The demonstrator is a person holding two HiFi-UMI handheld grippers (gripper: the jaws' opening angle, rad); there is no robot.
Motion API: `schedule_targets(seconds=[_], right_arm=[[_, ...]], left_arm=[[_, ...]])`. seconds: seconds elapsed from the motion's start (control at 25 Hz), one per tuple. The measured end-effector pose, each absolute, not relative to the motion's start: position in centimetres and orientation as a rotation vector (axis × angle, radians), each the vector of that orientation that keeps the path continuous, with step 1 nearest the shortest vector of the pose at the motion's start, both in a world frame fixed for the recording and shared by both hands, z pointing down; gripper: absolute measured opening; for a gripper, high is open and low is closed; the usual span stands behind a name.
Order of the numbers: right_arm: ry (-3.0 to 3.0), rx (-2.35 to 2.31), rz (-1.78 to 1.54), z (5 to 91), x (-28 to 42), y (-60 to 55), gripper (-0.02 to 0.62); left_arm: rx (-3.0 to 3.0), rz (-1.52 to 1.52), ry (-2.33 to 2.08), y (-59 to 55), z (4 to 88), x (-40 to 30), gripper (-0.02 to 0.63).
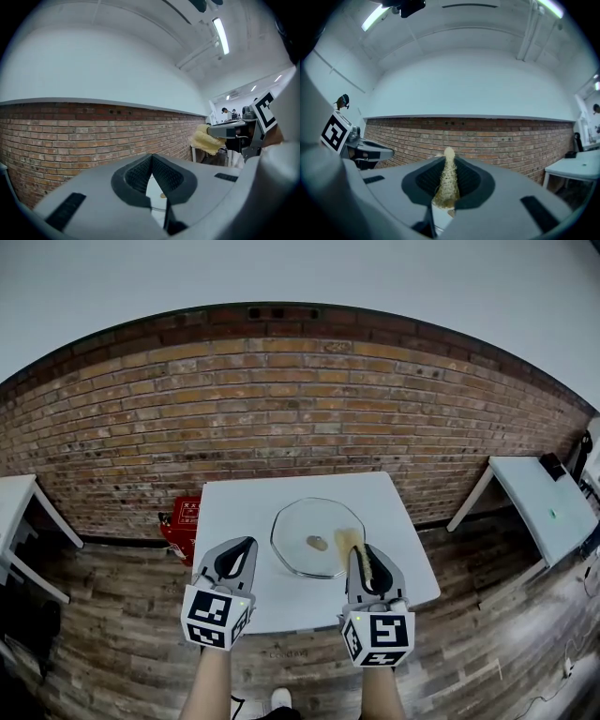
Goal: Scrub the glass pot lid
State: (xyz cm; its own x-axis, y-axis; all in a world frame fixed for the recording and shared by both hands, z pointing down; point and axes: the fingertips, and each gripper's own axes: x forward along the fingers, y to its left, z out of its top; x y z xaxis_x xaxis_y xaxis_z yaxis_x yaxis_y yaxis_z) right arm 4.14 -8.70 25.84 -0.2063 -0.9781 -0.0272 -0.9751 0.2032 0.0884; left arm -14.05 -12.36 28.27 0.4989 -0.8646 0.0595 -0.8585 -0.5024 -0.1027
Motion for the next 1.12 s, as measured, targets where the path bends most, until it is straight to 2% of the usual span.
schedule_targets(seconds=[0.64, 1.12], right_arm=[[-2.386, 1.969, -0.169, 23.5, 3.8, -10.5, 0.058], [-2.454, 1.928, -0.136, 24.2, 7.9, -10.5, 0.058]], left_arm=[[-2.667, -0.138, 1.518, -14.9, 26.0, -14.7, 0.011], [-2.63, -0.184, 1.595, -13.7, 26.6, -11.4, 0.011]])
